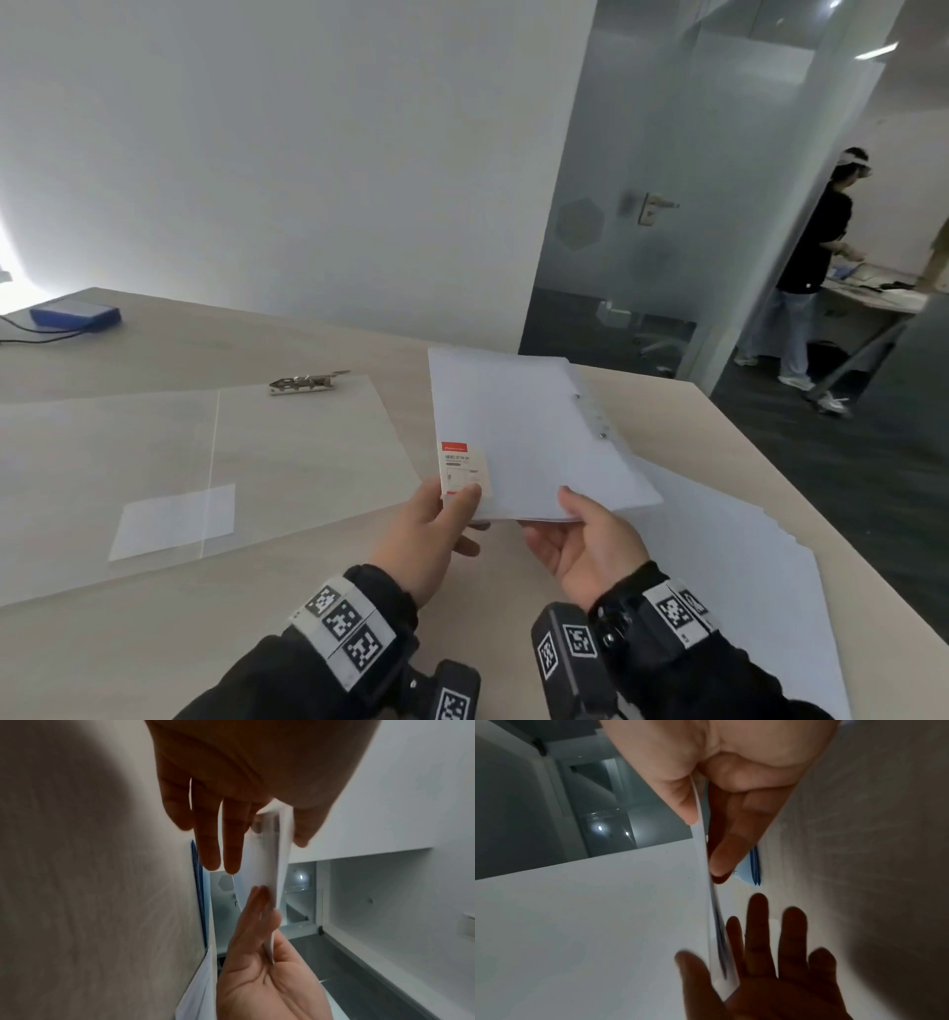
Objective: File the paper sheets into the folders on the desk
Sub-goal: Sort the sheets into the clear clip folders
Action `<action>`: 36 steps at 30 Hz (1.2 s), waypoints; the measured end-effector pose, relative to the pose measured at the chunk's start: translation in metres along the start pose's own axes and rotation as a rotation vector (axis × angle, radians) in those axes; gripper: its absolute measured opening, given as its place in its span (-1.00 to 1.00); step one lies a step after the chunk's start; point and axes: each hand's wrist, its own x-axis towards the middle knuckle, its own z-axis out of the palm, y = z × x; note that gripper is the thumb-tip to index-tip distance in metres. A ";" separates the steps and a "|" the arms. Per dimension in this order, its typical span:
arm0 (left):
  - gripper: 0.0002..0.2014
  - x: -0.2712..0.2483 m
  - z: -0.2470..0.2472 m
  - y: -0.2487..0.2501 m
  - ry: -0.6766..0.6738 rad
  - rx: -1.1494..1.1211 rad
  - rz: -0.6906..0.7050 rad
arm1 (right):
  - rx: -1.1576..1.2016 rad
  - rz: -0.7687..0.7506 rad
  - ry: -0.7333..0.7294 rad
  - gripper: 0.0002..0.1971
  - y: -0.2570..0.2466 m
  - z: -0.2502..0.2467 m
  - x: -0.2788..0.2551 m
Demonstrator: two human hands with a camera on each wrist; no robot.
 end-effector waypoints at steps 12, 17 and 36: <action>-0.81 0.020 -0.018 -0.027 -0.074 -0.005 -0.064 | -0.020 -0.070 0.104 -0.82 -0.042 0.033 0.103; -0.81 0.024 -0.019 -0.032 -0.073 0.003 -0.048 | -0.083 -0.053 0.133 -0.84 -0.042 0.040 0.124; -0.77 0.010 0.010 -0.025 -0.066 -0.017 -0.067 | -0.403 -0.237 0.282 -0.79 -0.065 -0.083 -0.025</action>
